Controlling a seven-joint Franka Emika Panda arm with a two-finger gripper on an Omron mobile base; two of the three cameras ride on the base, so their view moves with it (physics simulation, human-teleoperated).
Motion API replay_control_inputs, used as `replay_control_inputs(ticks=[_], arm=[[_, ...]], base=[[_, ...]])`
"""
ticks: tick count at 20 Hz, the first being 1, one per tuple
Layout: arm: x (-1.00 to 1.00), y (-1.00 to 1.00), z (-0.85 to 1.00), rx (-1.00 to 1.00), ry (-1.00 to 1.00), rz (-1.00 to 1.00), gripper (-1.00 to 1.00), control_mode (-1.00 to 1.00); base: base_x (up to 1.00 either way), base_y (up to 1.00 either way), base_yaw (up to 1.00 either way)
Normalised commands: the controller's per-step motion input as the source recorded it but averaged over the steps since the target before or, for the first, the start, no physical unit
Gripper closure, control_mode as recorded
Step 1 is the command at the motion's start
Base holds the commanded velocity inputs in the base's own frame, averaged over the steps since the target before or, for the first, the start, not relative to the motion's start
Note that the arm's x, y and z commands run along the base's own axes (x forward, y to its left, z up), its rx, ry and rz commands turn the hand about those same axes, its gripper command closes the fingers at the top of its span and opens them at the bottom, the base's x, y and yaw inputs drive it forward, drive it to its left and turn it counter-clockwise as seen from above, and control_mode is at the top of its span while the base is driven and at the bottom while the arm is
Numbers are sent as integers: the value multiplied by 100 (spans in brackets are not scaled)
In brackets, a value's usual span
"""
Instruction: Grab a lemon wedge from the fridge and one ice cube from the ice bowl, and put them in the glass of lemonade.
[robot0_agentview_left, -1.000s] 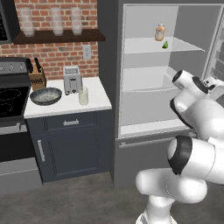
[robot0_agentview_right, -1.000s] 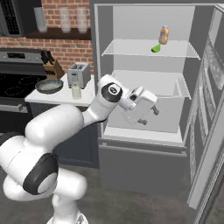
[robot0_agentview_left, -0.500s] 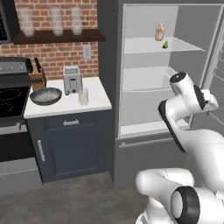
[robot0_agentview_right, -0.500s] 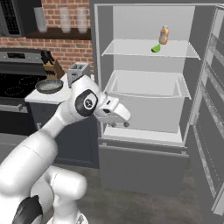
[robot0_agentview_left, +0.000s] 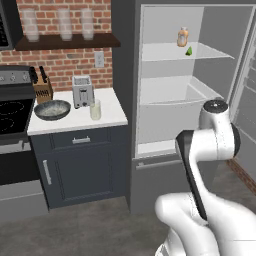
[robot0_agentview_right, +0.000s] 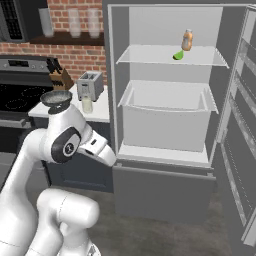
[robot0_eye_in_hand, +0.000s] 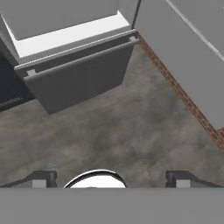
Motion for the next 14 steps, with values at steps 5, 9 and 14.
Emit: replay_control_inputs(ticks=[5, 9, 14], arm=[[-93, 47, -7, 9, -20, 18, -100, -100], [-54, 31, 2, 13, -16, 19, -100, -100], [-10, 31, 6, 10, -4, 22, -100, -100]], base=[[0, 0, 0], [0, 0, 0], [0, 0, 0]])
